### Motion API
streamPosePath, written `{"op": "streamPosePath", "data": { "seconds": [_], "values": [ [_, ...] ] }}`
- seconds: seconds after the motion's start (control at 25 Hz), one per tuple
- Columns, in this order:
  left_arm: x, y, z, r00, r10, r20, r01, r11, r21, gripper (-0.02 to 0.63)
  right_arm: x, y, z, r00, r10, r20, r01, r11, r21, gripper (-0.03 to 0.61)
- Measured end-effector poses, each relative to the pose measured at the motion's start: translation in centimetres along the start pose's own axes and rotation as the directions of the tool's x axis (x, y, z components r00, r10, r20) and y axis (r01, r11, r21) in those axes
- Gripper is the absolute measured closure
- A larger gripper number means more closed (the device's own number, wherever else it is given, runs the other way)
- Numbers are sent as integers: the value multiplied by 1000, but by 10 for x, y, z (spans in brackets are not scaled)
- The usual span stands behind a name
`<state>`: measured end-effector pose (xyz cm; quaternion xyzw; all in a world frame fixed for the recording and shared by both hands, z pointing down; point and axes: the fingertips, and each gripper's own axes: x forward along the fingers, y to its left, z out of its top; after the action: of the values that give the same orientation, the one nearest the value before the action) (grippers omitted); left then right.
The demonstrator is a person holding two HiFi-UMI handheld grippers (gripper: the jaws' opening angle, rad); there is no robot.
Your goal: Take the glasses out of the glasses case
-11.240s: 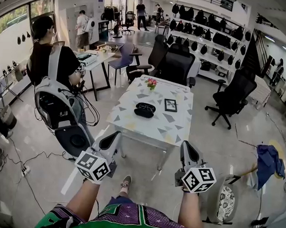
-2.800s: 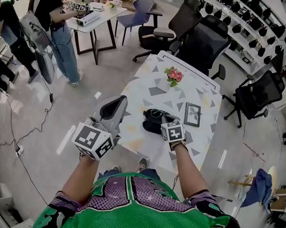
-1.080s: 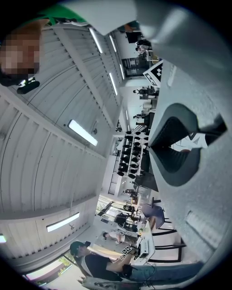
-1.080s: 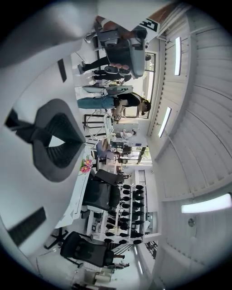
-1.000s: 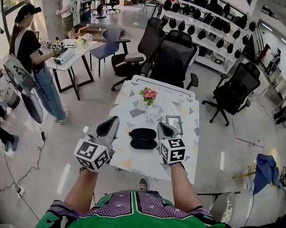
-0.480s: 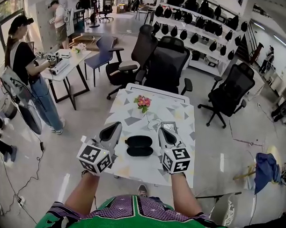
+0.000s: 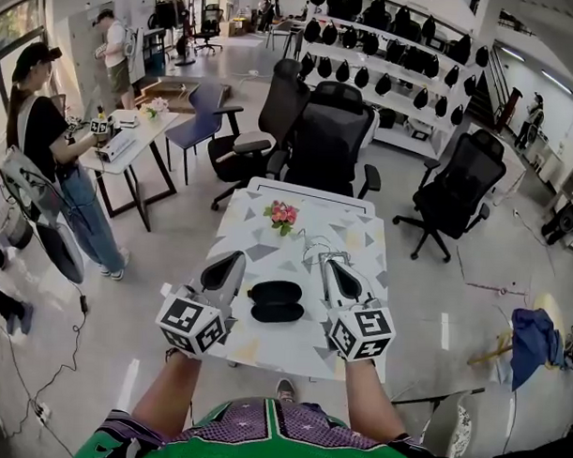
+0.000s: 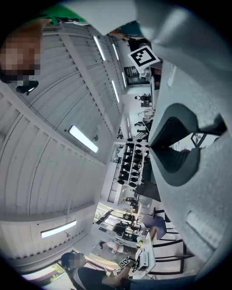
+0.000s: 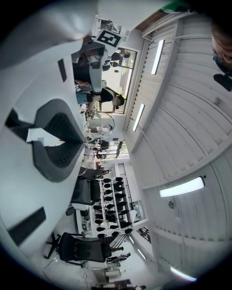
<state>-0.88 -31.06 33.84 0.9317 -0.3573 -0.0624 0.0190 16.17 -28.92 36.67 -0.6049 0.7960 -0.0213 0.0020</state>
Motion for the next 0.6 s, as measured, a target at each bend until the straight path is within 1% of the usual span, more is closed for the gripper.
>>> {"op": "streamPosePath", "data": {
  "seconds": [0.24,0.6],
  "values": [
    [-4,2,3,1000,16,18,-16,1000,-10,598,-7,-3,14,999,-17,51,17,1000,3,575],
    [-8,5,9,999,31,33,-31,999,-8,598,-8,-2,24,997,-32,77,32,999,-5,575]
  ]
}}
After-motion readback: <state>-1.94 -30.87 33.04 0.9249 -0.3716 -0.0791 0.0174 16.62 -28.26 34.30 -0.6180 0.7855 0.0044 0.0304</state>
